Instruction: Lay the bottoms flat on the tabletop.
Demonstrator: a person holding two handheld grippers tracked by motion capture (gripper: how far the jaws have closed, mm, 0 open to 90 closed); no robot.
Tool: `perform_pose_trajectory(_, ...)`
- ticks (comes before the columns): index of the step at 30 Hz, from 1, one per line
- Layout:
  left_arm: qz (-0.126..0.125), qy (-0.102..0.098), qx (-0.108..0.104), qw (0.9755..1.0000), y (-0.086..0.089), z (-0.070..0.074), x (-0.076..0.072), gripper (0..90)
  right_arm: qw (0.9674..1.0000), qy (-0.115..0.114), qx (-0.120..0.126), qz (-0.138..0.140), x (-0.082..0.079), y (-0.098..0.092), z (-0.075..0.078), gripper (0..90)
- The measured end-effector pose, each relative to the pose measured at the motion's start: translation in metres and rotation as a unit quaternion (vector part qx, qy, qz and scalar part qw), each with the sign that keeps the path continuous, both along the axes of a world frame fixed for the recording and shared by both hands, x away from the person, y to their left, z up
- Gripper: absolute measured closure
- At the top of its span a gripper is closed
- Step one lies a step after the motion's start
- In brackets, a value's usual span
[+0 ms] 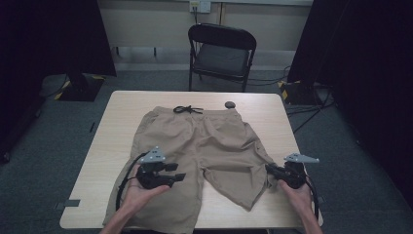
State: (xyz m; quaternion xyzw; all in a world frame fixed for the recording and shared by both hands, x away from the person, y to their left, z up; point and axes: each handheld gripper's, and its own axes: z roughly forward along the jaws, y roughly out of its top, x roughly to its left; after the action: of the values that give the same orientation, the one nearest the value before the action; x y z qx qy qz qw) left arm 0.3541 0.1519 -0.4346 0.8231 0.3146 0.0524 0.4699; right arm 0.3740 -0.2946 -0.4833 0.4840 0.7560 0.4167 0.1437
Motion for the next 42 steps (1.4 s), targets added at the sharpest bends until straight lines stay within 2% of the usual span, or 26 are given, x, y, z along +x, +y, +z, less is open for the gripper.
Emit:
perform_pose_trajectory(2,-0.013,0.001,-0.006,0.9999,-0.015,-0.002,0.0,48.5,0.9997,0.02,-0.016,0.006,0.001,0.002,-0.01,85.7)
perform_pose_trajectory(4,-0.026,0.015,-0.022,0.9993,-0.032,-0.006,0.001,48.9,0.9997,0.02,-0.013,0.007,0.002,0.001,-0.012,84.4)
perform_pose_trajectory(7,-0.048,0.03,-0.036,0.9978,-0.053,-0.01,0.0,51.6,0.9997,0.016,-0.015,0.009,0.001,0.003,-0.011,69.7)
perform_pose_trajectory(10,-0.078,0.043,-0.06,0.9942,-0.078,-0.012,-0.004,55.6,0.9999,0.007,-0.007,0.008,-0.001,0.004,-0.005,56.2)
perform_pose_trajectory(12,-0.088,0.045,-0.07,0.9926,-0.091,-0.013,-0.007,58.8,1.0,-0.007,0.005,0.002,-0.003,0.003,0.001,52.9)
perform_pose_trajectory(13,-0.098,0.051,-0.077,0.9909,-0.099,-0.013,-0.008,59.9,0.9999,-0.01,0.009,0.001,-0.005,0.002,0.003,52.2)
perform_pose_trajectory(15,-0.113,0.051,-0.069,0.9899,-0.116,-0.017,-0.011,61.3,0.9998,-0.015,0.011,0.001,-0.006,0.002,0.005,50.8)
perform_pose_trajectory(17,-0.127,0.059,-0.066,0.988,-0.132,-0.021,-0.013,61.8,0.9998,-0.015,0.011,-0.001,-0.007,0.003,0.005,51.1)
perform_pose_trajectory(21,-0.136,0.066,-0.056,0.9869,-0.159,-0.03,-0.015,56.2,0.9999,-0.013,0.009,-0.002,-0.006,0.002,0.002,53.7)
perform_pose_trajectory(22,-0.146,0.07,-0.053,0.9854,-0.164,-0.033,-0.015,55.7,0.9999,-0.011,0.007,-0.003,-0.005,0.002,0.001,54.0)
perform_pose_trajectory(25,-0.149,0.069,-0.031,0.986,-0.179,-0.043,-0.017,49.2,0.9999,-0.009,0.004,-0.006,-0.004,0.001,-0.002,54.7)
perform_pose_trajectory(26,-0.148,0.064,-0.018,0.9867,-0.183,-0.047,-0.017,46.9,0.9999,-0.008,0.007,-0.005,-0.003,0.001,-0.002,54.8)
perform_pose_trajectory(28,-0.143,0.059,-0.012,0.9879,-0.189,-0.054,-0.02,45.6,0.9999,-0.009,0.006,-0.006,-0.004,0.001,-0.002,55.0)
perform_pose_trajectory(30,-0.144,0.037,0.003,0.9888,-0.191,-0.056,-0.023,44.0,0.9999,-0.007,0.007,-0.006,-0.004,0.001,-0.002,55.0)
perform_pose_trajectory(32,-0.141,0.037,0.004,0.9893,-0.194,-0.059,-0.024,43.4,1.0,-0.006,0.004,-0.005,-0.004,0.001,-0.002,55.0)
perform_pose_trajectory(34,-0.14,0.028,0.017,0.9896,-0.197,-0.063,-0.026,42.7,1.0,-0.006,0.004,-0.005,-0.004,0.002,-0.003,54.9)
perform_pose_trajectory(37,-0.138,0.015,0.023,0.99,-0.198,-0.064,-0.028,42.6,1.0,-0.007,0.004,-0.004,-0.004,0.002,-0.002,54.9)
perform_pose_trajectory(38,-0.131,0.003,0.033,0.9908,-0.199,-0.064,-0.03,43.5,0.9999,-0.009,0.005,-0.003,-0.004,0.002,-0.002,54.9)
perform_pose_trajectory(39,-0.129,-0.014,0.047,0.9904,-0.199,-0.063,-0.032,46.0,0.9999,-0.009,0.007,-0.003,-0.004,0.002,-0.002,54.9)
perform_pose_trajectory(40,-0.121,-0.044,0.069,0.9892,-0.2,-0.063,-0.034,53.9,0.9999,-0.009,0.004,-0.003,-0.004,0.002,-0.002,54.8)
perform_pose_trajectory(41,-0.119,-0.059,0.081,0.9878,-0.2,-0.063,-0.034,62.5,1.0,-0.008,0.005,-0.002,-0.004,0.003,-0.003,54.7)
perform_pose_trajectory(42,-0.117,-0.056,0.082,0.9882,-0.198,-0.062,-0.033,66.0,1.0,-0.008,0.005,-0.002,-0.004,0.003,-0.003,54.3)
